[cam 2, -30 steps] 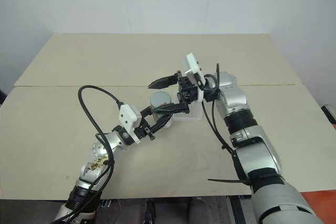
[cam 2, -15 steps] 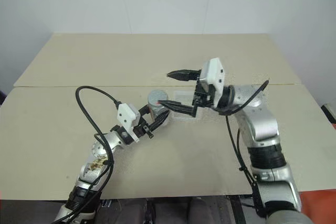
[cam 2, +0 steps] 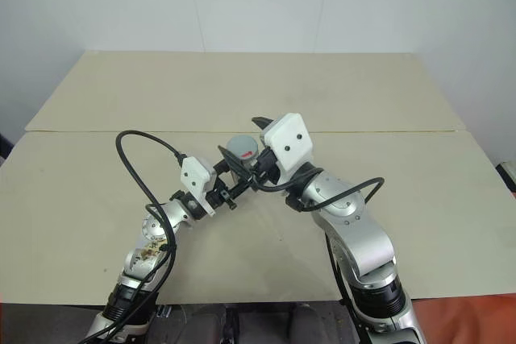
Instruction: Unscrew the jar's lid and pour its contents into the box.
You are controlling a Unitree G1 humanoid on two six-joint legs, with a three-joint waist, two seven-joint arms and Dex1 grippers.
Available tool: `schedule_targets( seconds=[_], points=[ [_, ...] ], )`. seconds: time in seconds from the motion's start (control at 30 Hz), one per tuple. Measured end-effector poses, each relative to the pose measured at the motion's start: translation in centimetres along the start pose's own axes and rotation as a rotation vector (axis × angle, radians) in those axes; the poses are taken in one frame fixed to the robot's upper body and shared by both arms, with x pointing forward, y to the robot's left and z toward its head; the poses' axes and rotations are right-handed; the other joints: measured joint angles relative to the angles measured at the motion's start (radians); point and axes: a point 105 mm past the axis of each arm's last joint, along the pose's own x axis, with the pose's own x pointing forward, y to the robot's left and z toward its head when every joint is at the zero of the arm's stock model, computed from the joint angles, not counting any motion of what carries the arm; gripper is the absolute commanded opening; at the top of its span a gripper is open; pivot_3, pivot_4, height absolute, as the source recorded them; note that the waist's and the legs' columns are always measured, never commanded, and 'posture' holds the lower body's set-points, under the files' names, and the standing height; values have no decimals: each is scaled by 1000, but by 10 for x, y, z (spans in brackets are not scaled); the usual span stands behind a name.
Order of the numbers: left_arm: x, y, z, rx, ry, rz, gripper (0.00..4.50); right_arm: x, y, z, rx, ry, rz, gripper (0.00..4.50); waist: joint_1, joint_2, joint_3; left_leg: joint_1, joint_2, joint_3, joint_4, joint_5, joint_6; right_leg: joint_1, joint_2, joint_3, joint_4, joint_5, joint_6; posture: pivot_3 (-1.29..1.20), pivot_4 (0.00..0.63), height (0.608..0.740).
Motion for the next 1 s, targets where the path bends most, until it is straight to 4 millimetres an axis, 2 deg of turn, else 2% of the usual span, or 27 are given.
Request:
schedule_targets(
  seconds=[0.4, 0.87, 1.0],
  points=[
    [0, 0, 0, 10, -5, 2, 2010, -1, 9, -5, 22, 27, 71, 4456, -2, 0, 0, 0, 0, 0, 0, 0, 1, 0, 0, 0, 0, 0, 0, 0, 150, 740],
    [0, 0, 0, 15, -2, 2, 2010, 1, 10, -12, 63, 41, 52, 4456, -2, 0, 0, 0, 0, 0, 0, 0, 0, 0, 1, 0, 0, 0, 0, 0, 150, 740],
    [0, 0, 0, 16, -1, 2, 2010, 1, 11, -12, 68, 41, 49, 3180, -2, 0, 0, 0, 0, 0, 0, 0, 0, 0, 0, 0, 0, 0, 0, 0, 150, 740]
  ],
)
